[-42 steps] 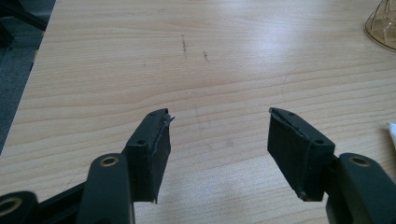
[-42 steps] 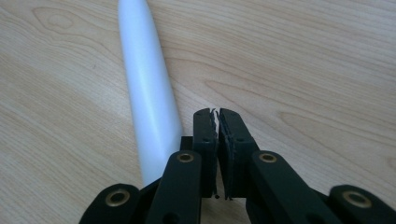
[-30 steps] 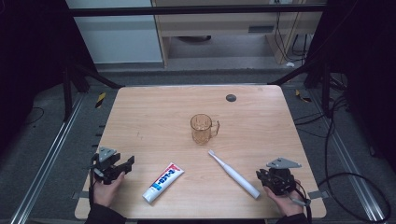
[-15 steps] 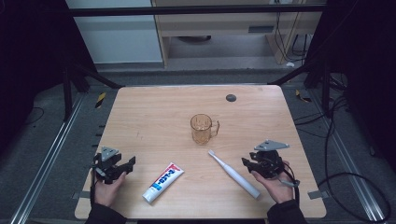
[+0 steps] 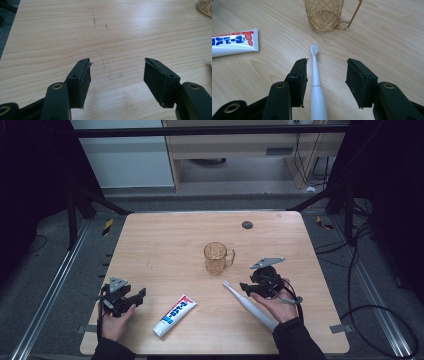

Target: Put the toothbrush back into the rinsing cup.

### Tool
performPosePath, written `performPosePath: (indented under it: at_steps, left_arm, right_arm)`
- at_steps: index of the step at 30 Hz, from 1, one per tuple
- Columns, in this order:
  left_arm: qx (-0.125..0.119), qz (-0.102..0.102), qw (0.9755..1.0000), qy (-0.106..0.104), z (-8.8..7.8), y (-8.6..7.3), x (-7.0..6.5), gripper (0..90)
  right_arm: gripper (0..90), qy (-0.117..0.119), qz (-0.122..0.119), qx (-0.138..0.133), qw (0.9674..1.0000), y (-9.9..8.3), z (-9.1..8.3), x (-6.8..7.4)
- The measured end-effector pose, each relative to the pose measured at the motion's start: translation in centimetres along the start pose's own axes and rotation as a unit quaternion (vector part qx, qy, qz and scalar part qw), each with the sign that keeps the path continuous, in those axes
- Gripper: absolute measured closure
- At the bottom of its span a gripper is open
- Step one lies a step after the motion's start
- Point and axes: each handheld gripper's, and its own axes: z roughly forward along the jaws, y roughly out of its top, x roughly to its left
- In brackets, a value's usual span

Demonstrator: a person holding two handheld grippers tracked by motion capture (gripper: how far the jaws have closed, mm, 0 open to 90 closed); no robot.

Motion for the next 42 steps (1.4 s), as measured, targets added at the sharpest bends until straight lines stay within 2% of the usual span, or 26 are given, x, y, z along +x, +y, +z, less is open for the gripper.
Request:
performPosePath:
  at_steps: [10, 17, 27, 42]
  left_arm:
    - [0.002, 0.002, 1.0, -0.001, 0.0, 0.0, -0.1, 37.6]
    - [0.003, 0.002, 1.0, -0.001, 0.1, 0.0, -0.1, 37.6]
    - [0.003, 0.002, 1.0, -0.001, 0.1, 0.0, -0.1, 37.6]
    - [0.004, 0.002, 1.0, -0.001, 0.1, 0.0, -0.1, 37.6]
  right_arm:
    - [48.8, 0.003, -0.001, 0.048, 0.9988, -0.3, 1.7, -0.2]
    - [48.8, 0.006, -0.004, 0.07, 0.9975, -0.8, 2.3, -0.3]
    - [49.8, 0.016, -0.015, 0.112, 0.9935, -1.6, 3.8, 0.1]
    - [52.6, 0.018, -0.016, 0.15, 0.9884, -2.4, 5.3, 0.2]
